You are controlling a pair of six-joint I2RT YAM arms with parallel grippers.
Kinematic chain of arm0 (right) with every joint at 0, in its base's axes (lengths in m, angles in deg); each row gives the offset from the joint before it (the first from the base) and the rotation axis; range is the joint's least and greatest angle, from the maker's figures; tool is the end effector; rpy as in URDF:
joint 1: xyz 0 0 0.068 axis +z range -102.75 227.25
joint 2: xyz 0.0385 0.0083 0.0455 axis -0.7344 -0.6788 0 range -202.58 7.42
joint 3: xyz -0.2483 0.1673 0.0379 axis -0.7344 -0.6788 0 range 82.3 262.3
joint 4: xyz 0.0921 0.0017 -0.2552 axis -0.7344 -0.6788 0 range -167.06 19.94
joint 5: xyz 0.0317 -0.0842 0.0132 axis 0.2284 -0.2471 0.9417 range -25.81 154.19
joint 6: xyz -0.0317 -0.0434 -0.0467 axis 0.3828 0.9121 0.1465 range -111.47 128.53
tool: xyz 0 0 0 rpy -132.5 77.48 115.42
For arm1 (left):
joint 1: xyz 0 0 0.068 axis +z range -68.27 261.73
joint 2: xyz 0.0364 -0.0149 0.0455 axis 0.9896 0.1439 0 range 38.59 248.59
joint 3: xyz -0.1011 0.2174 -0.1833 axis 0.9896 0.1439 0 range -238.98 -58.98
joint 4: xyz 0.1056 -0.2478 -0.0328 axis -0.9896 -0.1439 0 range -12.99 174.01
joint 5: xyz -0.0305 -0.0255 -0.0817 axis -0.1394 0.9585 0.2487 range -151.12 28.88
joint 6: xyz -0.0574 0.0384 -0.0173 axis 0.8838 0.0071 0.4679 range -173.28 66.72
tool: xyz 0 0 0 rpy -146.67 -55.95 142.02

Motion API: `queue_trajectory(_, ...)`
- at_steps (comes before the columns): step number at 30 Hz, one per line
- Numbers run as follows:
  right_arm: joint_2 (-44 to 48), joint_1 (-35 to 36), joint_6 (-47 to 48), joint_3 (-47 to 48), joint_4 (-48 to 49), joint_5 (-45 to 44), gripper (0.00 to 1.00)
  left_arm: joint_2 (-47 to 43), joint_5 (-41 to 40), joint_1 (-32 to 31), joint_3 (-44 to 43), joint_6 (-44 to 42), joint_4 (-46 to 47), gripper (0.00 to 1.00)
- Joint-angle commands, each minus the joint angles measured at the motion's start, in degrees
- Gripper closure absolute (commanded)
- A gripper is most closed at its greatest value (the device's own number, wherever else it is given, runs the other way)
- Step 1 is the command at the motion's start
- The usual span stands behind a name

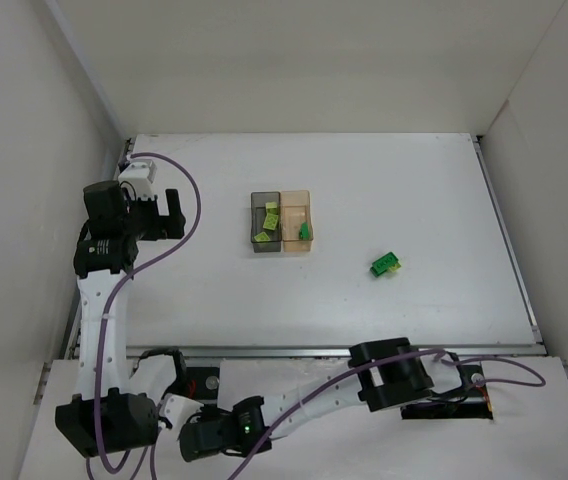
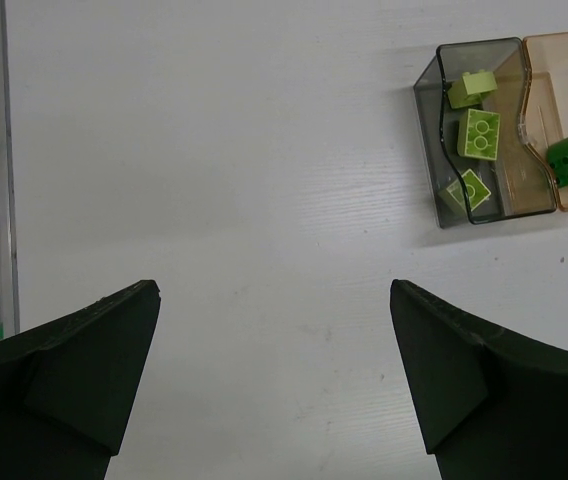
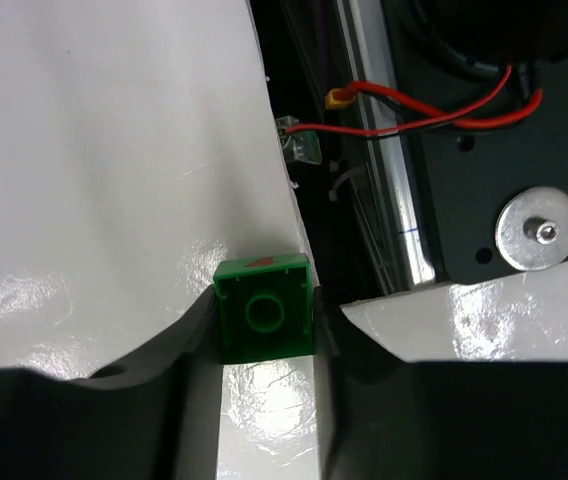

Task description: Sort the legos into containers by color

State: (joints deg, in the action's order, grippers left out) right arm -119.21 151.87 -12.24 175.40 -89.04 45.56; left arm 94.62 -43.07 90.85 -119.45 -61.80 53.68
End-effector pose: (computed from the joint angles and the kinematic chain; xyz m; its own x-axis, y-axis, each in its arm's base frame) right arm -0.1132 0.5082 0.1555 -0.1554 -0.7360 -0.6590 -0.9742 0.2246 -0.0212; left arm 0.2225 0.0175 0.3802 -0.4080 0.0771 -0.9097 0.1869 0.9824 -0.0006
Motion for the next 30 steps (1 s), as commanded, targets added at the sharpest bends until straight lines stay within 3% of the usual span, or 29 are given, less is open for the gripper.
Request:
queue_trajectory(1,2.88,0.32,-0.14,0.06,1.23,1.67,0.77,-1.19,0.77,0.28,0.17,-0.36,0.62,0.01)
queue_trajectory(2,2.88,0.32,-0.14,0.06,1.23,1.67,0.88,-1.19,0.77,0.28,0.17,-0.36,0.62,0.01)
queue_trajectory(5,6.12,0.32,-1.54,-1.25,1.84,0.35,1.00,-1.19,0.77,0.28,0.17,-0.36,0.62,0.01)
queue_trajectory(13,20.79,-1.69,-5.85,-8.10,-3.94,-9.05,1.00,-0.66,0.77,0.28,-2.63,-0.36,0.62,0.01)
queue_trajectory(18,26.95,-14.60,-7.88,-12.23,-9.58,-8.26,1.00,1.09,0.77,0.28,-7.11,-2.55,-0.52,0.01)
queue_trajectory(23,28.81,-28.92,-4.72,-9.70,-10.90,-6.60,1.00,2.24,1.90,0.28,-8.53,-7.30,-1.05,0.01)
queue_trajectory(27,24.25,-44.37,-0.94,-3.99,-9.59,1.03,1.00,5.31,5.94,0.28,-9.58,-16.67,-1.05,0.01)
queue_trajectory(30,17.84,-49.76,0.65,3.38,-11.77,2.80,1.00,9.00,6.48,0.28,-9.58,-21.53,1.49,0.01)
